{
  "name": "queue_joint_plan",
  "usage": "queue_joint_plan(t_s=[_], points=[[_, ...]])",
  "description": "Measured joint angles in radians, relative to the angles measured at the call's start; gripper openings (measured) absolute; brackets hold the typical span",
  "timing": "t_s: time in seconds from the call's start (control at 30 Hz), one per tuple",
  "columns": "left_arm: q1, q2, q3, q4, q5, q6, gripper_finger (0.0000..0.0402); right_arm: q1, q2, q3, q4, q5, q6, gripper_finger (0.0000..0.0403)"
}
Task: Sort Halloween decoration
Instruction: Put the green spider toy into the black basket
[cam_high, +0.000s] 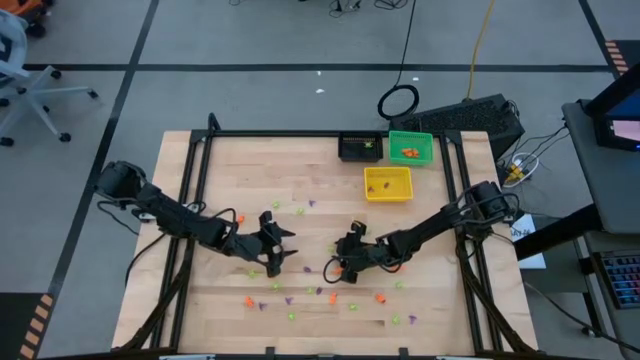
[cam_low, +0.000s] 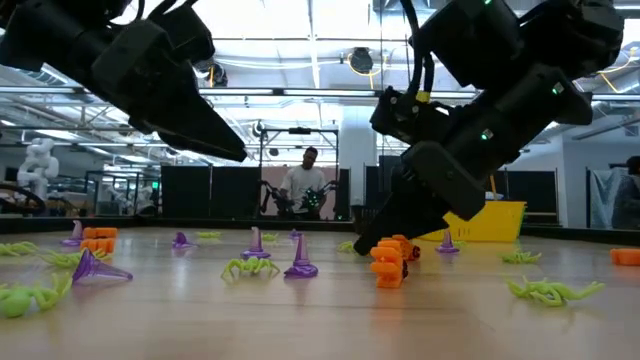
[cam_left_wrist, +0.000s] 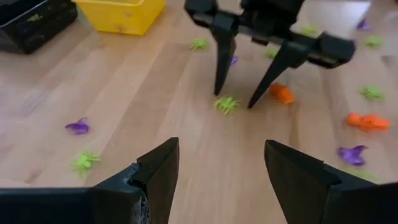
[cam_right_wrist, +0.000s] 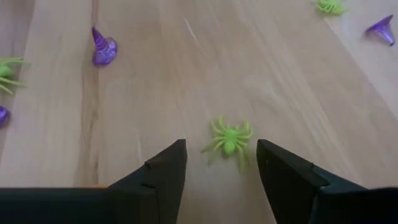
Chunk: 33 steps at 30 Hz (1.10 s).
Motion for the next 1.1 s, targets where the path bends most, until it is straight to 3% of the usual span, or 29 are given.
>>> queue_joint_plan(t_s=[0.67,0.87,1.1], points=[[-0.09,0.0,0.0,0.014,0.001,-0.001,0.0235,0.003,0.018,0.001,-0.002,0.029,0.071,0.0034],[-0.092,0.0,0.0,0.013,-0.004,0.001,0.0235,0.003,0.018,0.0,0.008,0.03,0.064,0.0004],[-0.092,0.0,0.0,0.013,-0.006,0.001,0.0235,0.003,0.02,-0.002,0.04,0.029,0.036,0.0]])
